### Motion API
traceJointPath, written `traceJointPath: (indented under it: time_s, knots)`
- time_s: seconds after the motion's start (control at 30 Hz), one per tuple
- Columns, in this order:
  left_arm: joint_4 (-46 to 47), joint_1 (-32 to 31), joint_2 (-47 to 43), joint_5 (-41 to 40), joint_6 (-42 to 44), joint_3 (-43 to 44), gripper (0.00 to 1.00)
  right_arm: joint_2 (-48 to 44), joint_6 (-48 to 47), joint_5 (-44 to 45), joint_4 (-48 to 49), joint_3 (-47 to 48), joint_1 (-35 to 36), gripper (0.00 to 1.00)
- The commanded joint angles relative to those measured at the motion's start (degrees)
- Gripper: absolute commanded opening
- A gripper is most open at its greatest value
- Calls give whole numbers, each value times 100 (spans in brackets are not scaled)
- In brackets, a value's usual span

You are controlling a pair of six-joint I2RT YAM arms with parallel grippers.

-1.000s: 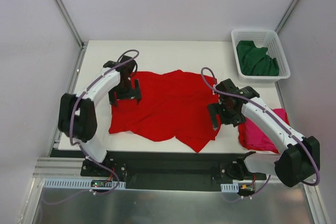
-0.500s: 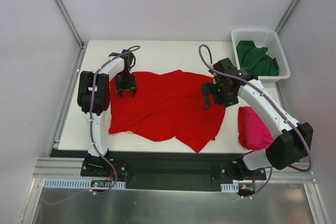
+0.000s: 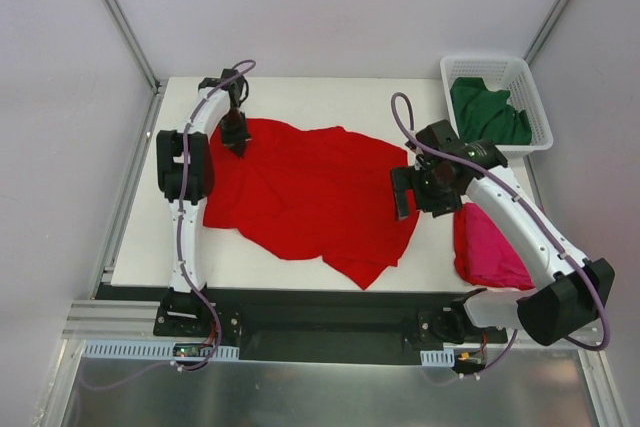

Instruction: Fold and stack the t-shirts

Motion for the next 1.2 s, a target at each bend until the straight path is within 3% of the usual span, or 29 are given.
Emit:
traceJointPath:
  time_s: [0.0,0.07,0.13,0.2,0.23,0.47,0.6,0.77,0.83,0.97,1.17]
  knots:
    - [-91,253,-352,-153,-370,506,0,-271,108,-123,-224,-195,-7,96]
    - [-64,253,-588,-144,-449,655,4,-289,108,-150,-189,-300,-7,96]
    - [-20,253,-774,39,-625,630,42,-280,108,-150,-172,-371,-7,96]
    - [32,244,-1107,268,-756,454,94,-254,239,-159,-128,-423,-16,96]
    - [67,236,-1248,434,-818,349,99,-236,249,-106,-101,-441,-16,96]
    - [296,165,-2697,1218,-863,-1406,99,27,161,437,233,41,-59,96]
    - [366,191,-3086,1235,-687,-2225,99,852,-68,343,382,920,-270,96]
    - [586,192,-3550,1929,-774,-3322,99,2241,108,-1264,409,1607,-491,96]
    - [595,192,-3770,1992,-775,-3693,99,2348,108,-1468,338,1554,-324,96]
    - [551,192,-4552,1580,-723,-4869,99,1936,318,-1319,619,529,395,96]
    - [490,420,-4993,1122,-485,-5566,100,1391,504,-986,796,-265,1107,96]
